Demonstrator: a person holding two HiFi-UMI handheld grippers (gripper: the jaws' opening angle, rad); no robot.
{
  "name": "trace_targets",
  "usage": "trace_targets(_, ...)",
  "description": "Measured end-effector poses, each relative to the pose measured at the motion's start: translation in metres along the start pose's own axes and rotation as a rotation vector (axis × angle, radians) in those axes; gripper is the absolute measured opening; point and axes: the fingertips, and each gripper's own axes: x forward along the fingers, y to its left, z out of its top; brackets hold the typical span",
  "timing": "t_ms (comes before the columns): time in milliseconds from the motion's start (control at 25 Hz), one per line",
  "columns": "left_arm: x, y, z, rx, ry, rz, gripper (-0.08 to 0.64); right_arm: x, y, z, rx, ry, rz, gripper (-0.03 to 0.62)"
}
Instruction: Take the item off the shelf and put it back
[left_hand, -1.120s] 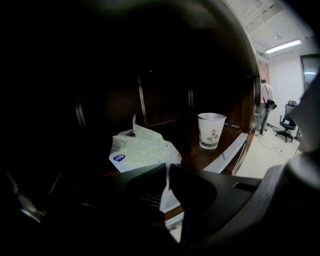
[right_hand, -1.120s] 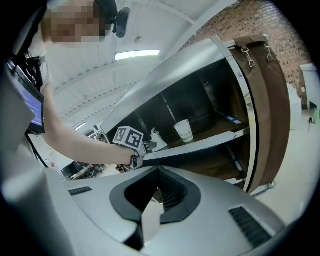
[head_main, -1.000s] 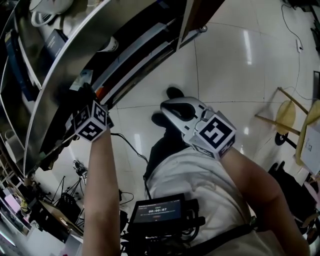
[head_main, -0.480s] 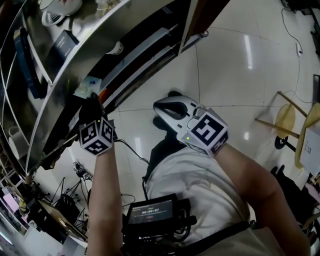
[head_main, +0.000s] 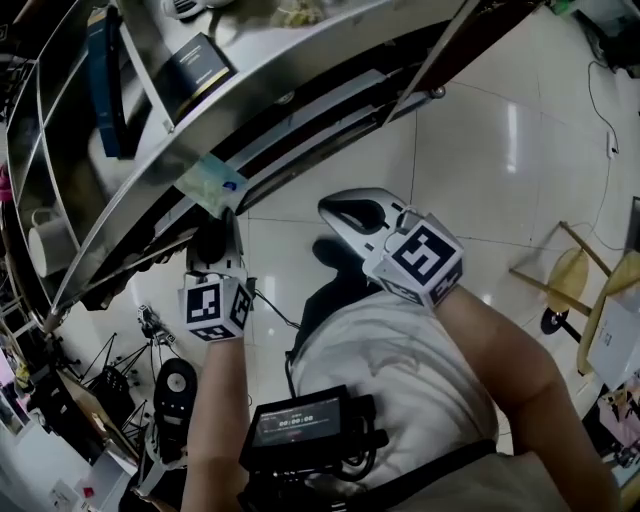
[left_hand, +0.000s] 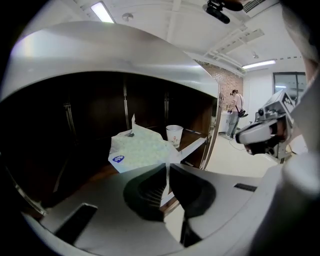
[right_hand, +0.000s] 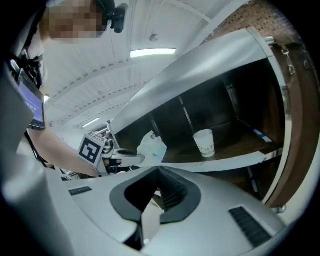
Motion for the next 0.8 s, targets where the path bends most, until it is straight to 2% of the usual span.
trace_targets(40, -0.002, -0.009, 0.003, -0.055, -0.066, -0.059, 0.021, 0.003, 0.003, 0.003, -0.01, 0.002, 0.012, 0.008)
trace_targets(120, -0.004, -0.033, 0.013, -0.222, -0.244, -0.21, 0.021, 0.01, 0.009, 0.008, -0.033, 0.01, 0.044, 0.008)
trace_targets(200, -0.015, -0.039, 0.014, -0.299, -0.312, -0.261, 0.021, 0.017, 0.018, 0.012, -0.057, 0.019, 0.081, 0.008)
trace_targets(480, -0.064, -0.026, -0.004, -0.349, -0.298, -0.236, 0.021, 0.04, 0.05, 0.028, -0.131, 0.055, 0.194, 0.008)
trace_targets(680, -0.101, -0.019, -0.007, -0.378, -0.327, -0.218, 0.021, 0.059, 0.075, 0.048, -0.21, 0.074, 0.303, 0.008)
trace_targets(800, -0.125, -0.006, -0.017, -0.436, -0.344, -0.176, 0.021, 0.068, 0.097, 0.06, -0.244, 0.087, 0.369, 0.008)
